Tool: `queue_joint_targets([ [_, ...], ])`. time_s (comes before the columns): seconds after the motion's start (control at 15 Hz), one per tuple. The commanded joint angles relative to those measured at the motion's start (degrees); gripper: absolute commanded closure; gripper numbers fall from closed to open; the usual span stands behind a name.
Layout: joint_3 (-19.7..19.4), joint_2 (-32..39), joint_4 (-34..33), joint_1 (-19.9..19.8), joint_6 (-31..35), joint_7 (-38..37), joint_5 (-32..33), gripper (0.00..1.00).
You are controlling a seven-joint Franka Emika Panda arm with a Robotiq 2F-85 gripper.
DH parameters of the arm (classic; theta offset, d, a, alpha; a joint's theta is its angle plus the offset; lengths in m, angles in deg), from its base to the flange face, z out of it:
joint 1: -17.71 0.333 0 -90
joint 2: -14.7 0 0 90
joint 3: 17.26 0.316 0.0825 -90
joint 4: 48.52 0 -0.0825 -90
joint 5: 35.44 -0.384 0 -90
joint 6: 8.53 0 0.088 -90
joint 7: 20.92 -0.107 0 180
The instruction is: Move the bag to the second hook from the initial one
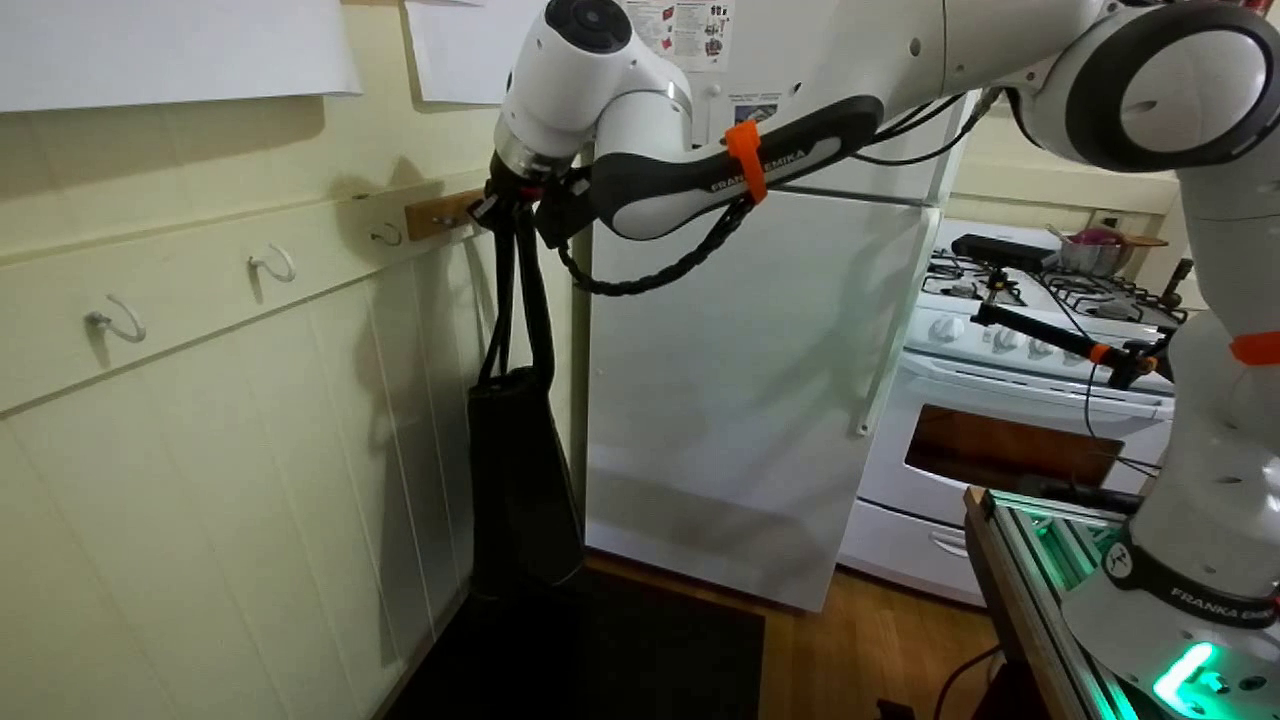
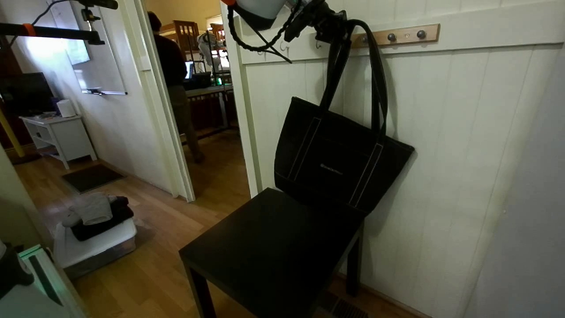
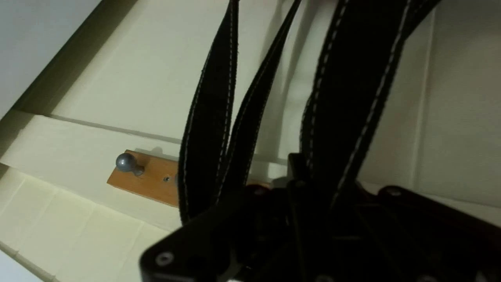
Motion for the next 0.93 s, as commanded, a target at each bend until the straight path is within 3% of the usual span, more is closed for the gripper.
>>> queue_joint_targets([
  [0.0,-1.46,2.20,-5.71,0.94,-4.47,5.85,-5.42,0.98],
  [0.87,-3.82,10.83,-19.06,2.63,-10.73,19.26,-18.22,0.98],
])
